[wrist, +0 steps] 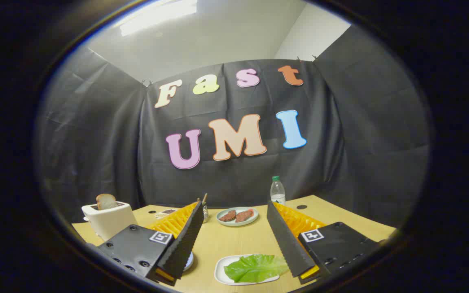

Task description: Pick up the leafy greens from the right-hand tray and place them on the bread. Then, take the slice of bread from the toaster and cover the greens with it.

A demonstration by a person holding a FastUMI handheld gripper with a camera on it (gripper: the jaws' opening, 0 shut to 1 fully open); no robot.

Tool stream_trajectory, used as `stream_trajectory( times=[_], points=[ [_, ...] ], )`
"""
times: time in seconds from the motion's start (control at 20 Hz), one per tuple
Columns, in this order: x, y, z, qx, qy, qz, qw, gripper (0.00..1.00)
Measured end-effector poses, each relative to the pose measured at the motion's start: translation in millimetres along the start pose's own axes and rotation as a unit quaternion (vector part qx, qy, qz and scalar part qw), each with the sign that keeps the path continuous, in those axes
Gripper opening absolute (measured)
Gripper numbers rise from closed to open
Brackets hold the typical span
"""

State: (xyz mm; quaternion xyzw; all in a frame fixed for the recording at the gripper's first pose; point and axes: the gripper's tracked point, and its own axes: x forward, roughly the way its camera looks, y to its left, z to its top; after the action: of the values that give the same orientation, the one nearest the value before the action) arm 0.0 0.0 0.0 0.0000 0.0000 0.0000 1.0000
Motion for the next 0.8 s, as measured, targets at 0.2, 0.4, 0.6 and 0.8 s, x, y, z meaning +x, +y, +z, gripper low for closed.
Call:
stream_trajectory(
  times=[0.2, 0.4, 0.6, 0.8],
  points=[
    [-3.6, 6.3, -2.8, -0.008, 0.002, 0.011, 1.0, 0.98],
    [-4.4, 5.0, -8.5, -0.009, 0.012, 0.014, 1.0, 0.98],
    [-4.8, -1.1, -13.6, -0.014, 0.019, 0.009, 1.0, 0.98],
    [-4.0, -8.2, -22.1, -0.016, 0.034, -0.003, 0.999, 0.98]
  ],
)
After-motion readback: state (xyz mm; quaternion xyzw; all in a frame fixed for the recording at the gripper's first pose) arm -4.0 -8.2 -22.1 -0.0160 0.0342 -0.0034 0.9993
